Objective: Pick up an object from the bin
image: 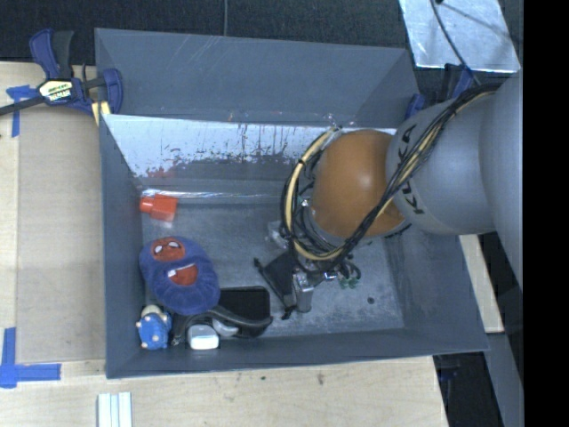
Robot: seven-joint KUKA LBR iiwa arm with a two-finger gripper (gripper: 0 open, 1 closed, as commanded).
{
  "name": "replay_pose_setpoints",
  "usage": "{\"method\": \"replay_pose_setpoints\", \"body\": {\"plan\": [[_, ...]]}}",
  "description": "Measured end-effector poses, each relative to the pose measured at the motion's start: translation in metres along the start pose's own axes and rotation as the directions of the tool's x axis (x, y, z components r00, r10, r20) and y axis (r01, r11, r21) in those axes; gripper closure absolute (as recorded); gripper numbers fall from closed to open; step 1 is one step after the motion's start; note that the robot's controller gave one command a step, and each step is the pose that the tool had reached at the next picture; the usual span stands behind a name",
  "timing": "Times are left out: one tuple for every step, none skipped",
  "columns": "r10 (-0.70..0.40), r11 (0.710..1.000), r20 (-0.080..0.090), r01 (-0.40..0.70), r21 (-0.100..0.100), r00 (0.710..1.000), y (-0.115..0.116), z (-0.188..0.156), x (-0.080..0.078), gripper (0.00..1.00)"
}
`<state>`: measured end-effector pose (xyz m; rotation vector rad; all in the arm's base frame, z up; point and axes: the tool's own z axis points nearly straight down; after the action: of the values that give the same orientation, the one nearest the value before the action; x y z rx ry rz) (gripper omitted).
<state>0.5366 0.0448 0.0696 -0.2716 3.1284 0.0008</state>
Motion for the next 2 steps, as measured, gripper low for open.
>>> {"method": "replay_pose_setpoints", "body": {"plan": [[0.003,1.0,0.001,-0.003,0.0,1.0,-0.0004,-0.0004,-0.0005,0.0],[0.006,1.0,0.002,-0.006,-0.001,1.0,-0.0008,-0.0007,-0.0009,0.0]]}}
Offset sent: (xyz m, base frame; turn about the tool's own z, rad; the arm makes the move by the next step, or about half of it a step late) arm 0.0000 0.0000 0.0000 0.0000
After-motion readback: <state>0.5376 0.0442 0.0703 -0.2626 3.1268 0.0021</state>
